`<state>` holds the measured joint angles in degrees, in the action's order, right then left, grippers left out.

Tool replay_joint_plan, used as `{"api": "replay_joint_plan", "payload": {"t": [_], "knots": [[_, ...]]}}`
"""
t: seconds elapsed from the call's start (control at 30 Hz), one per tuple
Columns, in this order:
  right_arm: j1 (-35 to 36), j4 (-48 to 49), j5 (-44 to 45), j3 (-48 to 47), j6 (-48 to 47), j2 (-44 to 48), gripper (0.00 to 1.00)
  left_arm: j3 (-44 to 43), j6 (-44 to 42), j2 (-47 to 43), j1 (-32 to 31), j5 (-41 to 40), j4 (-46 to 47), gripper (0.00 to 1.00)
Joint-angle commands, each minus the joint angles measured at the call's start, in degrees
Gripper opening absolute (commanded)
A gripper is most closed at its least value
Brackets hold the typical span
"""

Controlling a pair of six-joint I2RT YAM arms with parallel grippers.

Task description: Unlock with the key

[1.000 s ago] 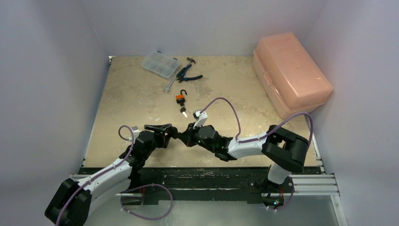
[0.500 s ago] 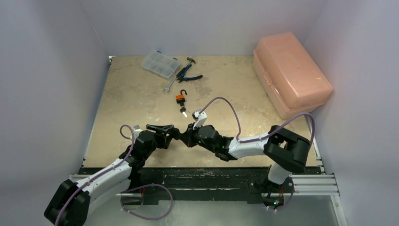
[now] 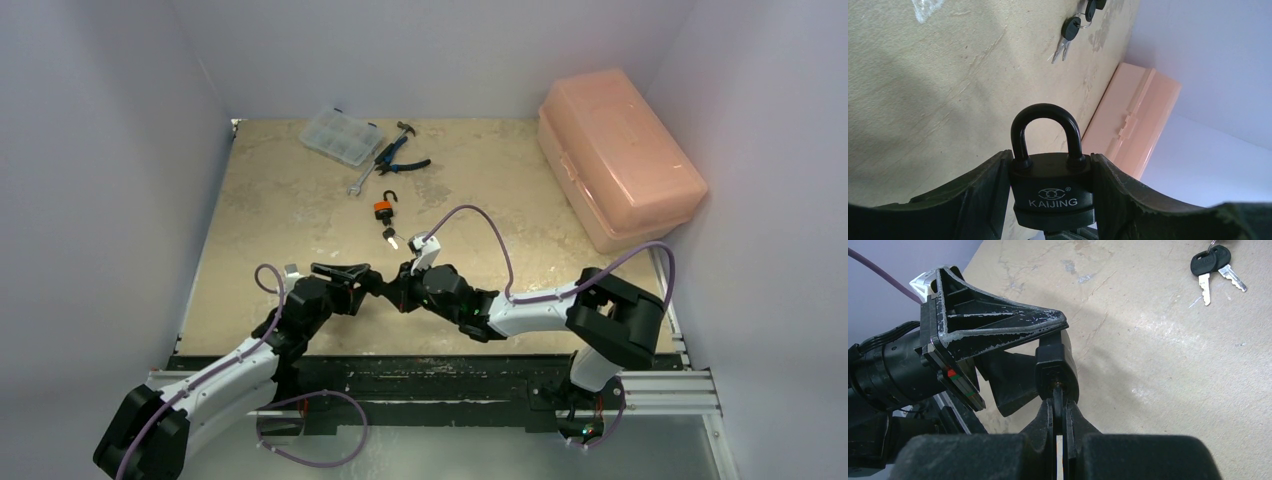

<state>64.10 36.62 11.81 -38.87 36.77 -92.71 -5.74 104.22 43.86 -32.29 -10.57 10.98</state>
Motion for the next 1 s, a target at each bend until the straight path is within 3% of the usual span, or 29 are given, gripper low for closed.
{"api": "replay_joint_plan", "payload": {"t": [0.0,0.37,0.6,0.97], "knots": [[-0.6,-1.7,1.1,-0.2,-2.1,1.9,0.0,-4.4,-0.2,-1.8,-0.8,4.4,7.1,0.0],[-0.6,0.1,-4.5,-1.7,-11.6,0.1,0.0,-6.9,-1.6,-2.7,-0.9,6.3,4.4,0.0],[-0.7,0.2,-6.3,-4.8,-8.4,-0.8,0.0,-8.7,-2.7,-0.3,-2.1,6.4,6.7,0.0],[-1.7,-7.3,-4.9,-10.4,-1.9,-3.8,0.02,-8.1,-2.3,-0.1,-5.2,3.5,9.0,0.0]]}}
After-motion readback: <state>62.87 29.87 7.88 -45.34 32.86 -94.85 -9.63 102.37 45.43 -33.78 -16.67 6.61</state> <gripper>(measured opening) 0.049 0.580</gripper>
